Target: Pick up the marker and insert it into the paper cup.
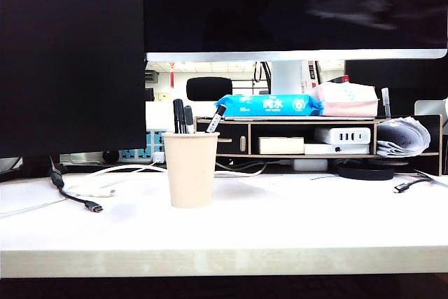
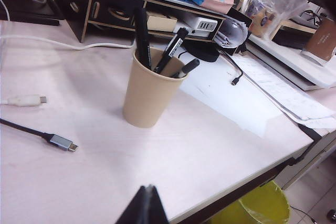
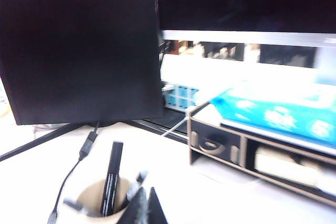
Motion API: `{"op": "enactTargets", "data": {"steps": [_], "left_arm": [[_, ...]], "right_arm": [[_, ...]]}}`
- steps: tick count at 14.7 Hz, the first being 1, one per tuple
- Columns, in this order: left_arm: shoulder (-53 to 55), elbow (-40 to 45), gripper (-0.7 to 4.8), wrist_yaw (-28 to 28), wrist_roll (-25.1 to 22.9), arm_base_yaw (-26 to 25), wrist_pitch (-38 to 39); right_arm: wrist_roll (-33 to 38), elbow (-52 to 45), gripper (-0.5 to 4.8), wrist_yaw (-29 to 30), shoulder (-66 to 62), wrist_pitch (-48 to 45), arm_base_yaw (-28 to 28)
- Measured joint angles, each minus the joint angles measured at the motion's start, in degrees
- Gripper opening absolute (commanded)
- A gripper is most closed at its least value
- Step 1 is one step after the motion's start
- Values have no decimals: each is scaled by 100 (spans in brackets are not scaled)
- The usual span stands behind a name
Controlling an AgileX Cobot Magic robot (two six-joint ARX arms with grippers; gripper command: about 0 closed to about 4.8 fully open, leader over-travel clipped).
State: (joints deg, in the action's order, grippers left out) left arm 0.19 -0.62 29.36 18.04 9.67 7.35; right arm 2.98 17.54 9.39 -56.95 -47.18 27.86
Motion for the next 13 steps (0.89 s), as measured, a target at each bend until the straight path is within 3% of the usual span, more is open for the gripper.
{"op": "enactTargets", "data": {"steps": [3,5,9,13], "left_arm": [[0,0,-5,0,0,0,-2],[0,0,-5,0,0,0,-2],[0,0,-5,2,0,0,-2],[0,0,-5,2,0,0,-2]], "right_arm": [[0,-850,-2,-389,1458,175,4],[0,-938,-2,-645,2273,1263,-157],[155,-1176,-2,-632,3338,1864,-695],[284,-1182,-2,-179,4186,2826,-1360]]}}
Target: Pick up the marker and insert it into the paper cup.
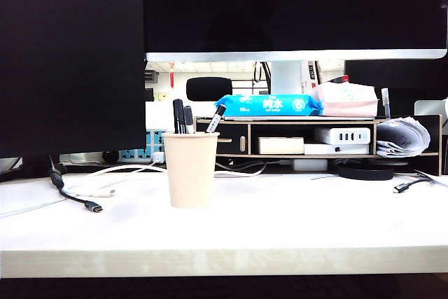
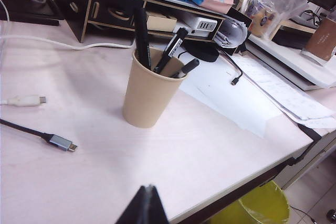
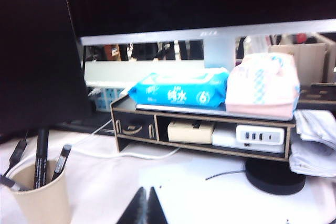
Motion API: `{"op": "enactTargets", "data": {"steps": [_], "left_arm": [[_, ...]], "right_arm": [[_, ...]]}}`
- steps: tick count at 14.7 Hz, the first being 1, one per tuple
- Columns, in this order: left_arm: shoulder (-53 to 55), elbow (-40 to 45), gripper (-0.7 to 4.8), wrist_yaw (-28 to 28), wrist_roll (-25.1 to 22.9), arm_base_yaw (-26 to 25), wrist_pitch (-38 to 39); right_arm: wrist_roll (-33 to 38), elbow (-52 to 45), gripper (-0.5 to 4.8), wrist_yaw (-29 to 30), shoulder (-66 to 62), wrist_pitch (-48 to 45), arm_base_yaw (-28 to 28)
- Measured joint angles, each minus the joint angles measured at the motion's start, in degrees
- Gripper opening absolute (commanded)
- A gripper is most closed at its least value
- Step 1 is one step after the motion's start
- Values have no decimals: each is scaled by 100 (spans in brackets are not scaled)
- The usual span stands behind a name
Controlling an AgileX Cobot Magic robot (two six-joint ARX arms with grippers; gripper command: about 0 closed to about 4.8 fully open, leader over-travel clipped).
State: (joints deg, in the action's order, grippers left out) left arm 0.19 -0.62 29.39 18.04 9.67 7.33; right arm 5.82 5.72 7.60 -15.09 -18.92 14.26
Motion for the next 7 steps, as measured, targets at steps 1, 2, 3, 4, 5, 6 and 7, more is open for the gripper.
{"op": "enactTargets", "data": {"steps": [1,2,3,4,5,6,7], "left_arm": [[0,0,-5,0,0,0,0],[0,0,-5,0,0,0,0],[0,0,-5,0,0,0,0],[0,0,-5,0,0,0,2],[0,0,-5,0,0,0,0],[0,0,-5,0,0,0,0],[0,0,-5,0,0,0,0]], "right_arm": [[7,-77,-1,15,79,2,-63],[31,-221,-2,136,254,9,-201],[122,-334,-1,275,437,11,-328],[214,-398,-2,374,575,48,-437],[284,-444,-2,520,732,107,-566],[315,-448,-2,614,804,195,-625],[319,-448,-1,638,835,286,-627]]}}
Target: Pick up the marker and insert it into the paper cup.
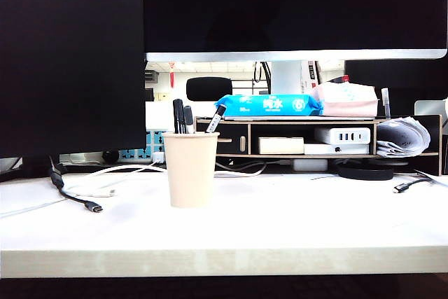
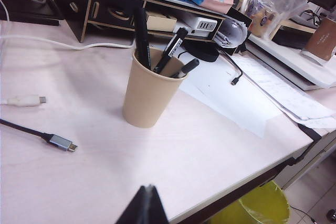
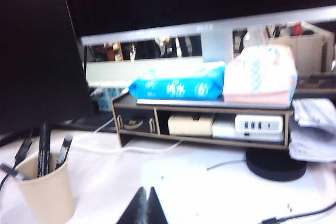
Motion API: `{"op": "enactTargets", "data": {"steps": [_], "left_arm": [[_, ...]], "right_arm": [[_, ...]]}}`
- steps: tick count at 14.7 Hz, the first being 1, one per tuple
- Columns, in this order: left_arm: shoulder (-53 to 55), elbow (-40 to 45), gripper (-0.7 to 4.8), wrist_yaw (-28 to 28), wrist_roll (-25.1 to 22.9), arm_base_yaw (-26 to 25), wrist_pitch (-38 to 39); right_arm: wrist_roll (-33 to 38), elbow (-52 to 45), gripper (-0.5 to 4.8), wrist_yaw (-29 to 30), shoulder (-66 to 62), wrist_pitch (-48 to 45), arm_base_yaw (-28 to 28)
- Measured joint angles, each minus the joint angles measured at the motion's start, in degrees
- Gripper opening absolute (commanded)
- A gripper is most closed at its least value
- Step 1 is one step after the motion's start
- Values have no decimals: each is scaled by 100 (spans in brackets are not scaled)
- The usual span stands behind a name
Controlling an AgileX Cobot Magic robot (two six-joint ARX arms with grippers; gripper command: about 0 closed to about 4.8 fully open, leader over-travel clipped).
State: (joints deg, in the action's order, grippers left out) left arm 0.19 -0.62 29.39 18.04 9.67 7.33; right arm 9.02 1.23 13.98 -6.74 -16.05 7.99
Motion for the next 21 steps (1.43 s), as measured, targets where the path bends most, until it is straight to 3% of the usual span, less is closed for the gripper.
{"op": "enactTargets", "data": {"steps": [7,10,15,16,21], "left_arm": [[0,0,-5,0,0,0,0],[0,0,-5,0,0,0,0],[0,0,-5,0,0,0,0],[0,0,-5,0,0,0,0],[0,0,-5,0,0,0,0]], "right_arm": [[7,-57,-2,92,656,627,-254],[0,-57,-2,-402,656,693,-243],[-7,-57,-2,-741,656,1403,-247],[-9,-57,-2,-1180,656,1405,-243],[-461,-57,-2,-1346,656,1731,-243]]}}
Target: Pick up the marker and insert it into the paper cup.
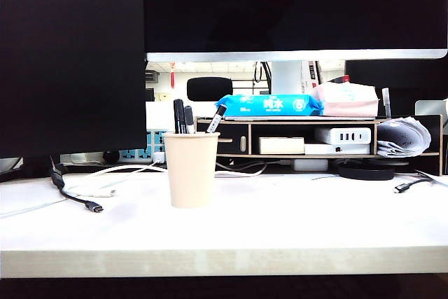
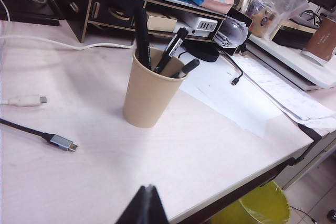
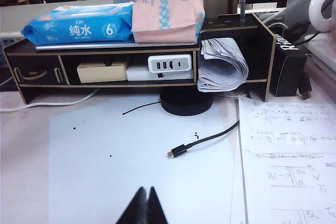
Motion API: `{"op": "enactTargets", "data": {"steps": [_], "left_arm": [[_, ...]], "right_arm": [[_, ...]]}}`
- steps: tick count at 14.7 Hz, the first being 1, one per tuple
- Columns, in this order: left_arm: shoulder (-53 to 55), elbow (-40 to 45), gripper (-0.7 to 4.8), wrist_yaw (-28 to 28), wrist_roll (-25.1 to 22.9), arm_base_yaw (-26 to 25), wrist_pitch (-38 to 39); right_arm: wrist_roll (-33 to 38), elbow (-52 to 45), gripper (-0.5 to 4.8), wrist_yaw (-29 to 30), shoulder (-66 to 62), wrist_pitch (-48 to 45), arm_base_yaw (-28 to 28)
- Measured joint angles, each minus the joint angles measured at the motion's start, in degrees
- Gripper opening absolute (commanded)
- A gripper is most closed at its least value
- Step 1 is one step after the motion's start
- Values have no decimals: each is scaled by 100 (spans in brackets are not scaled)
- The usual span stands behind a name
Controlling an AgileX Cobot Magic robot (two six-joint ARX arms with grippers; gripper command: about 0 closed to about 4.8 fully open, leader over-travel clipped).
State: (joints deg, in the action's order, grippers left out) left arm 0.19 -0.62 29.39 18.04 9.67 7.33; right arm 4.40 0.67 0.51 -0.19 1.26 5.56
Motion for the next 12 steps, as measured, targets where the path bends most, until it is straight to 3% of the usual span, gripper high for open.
{"op": "enactTargets", "data": {"steps": [6,12], "left_arm": [[0,0,-5,0,0,0,0],[0,0,-5,0,0,0,0]], "right_arm": [[-144,0,-2,-2,0,39,-225],[-127,0,-2,393,0,28,-516]]}}
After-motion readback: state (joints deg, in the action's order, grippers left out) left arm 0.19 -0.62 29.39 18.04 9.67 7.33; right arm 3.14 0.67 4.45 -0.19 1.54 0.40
